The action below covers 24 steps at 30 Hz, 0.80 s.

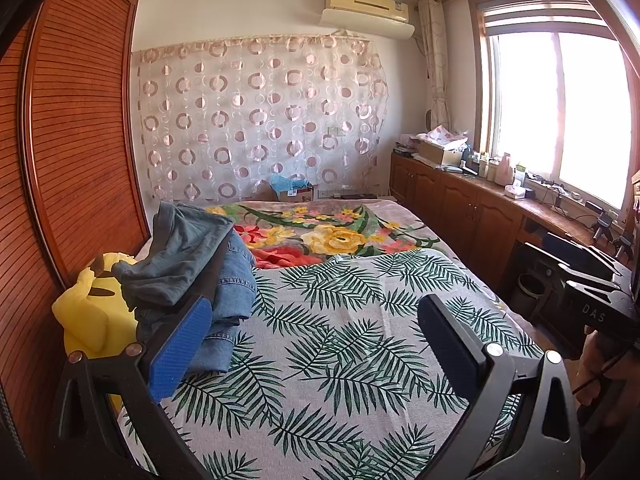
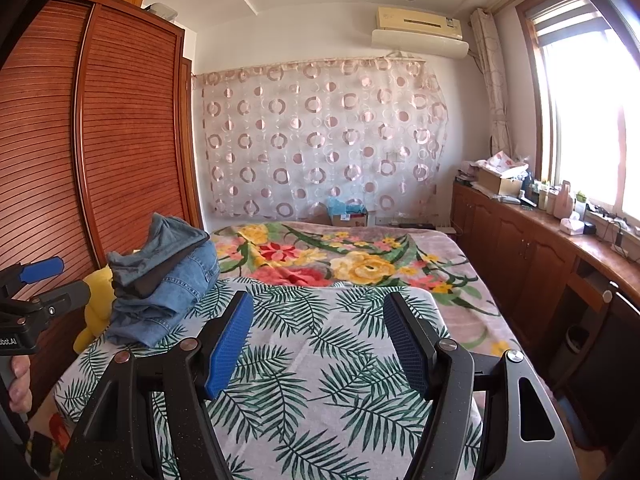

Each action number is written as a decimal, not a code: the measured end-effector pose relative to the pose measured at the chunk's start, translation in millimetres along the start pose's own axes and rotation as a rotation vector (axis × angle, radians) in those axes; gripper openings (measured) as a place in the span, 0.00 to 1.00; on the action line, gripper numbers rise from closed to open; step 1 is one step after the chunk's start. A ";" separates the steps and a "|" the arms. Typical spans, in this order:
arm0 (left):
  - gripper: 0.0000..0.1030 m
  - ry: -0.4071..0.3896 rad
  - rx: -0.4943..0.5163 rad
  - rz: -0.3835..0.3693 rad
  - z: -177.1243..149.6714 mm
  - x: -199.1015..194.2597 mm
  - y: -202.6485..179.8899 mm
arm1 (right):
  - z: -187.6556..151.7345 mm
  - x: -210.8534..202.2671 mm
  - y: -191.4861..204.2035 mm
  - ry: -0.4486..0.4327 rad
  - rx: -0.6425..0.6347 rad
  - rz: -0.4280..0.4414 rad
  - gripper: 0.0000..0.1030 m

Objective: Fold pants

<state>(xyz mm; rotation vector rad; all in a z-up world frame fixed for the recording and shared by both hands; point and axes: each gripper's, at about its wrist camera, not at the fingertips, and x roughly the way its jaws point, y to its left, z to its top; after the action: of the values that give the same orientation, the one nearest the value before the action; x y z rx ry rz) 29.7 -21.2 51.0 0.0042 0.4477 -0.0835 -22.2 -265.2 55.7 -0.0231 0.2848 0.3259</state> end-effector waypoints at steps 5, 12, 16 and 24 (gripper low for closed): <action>1.00 -0.001 0.000 0.000 -0.9 0.7 -0.1 | -1.8 1.3 0.8 0.002 0.000 0.002 0.67; 1.00 -0.001 0.000 0.001 -1.2 0.2 0.0 | -1.8 3.1 -1.6 0.003 0.001 0.001 0.67; 1.00 -0.003 0.000 0.001 -1.3 0.1 0.2 | -2.5 2.7 -2.3 0.001 0.000 -0.002 0.67; 1.00 -0.002 -0.001 0.000 -2.1 0.3 0.3 | -4.2 3.2 -2.0 0.002 0.000 -0.002 0.67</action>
<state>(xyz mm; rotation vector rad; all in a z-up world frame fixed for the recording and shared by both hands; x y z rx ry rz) 29.1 -20.9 49.0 0.0036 0.4458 -0.0833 -19.8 -266.4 50.8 -0.0233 0.2869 0.3236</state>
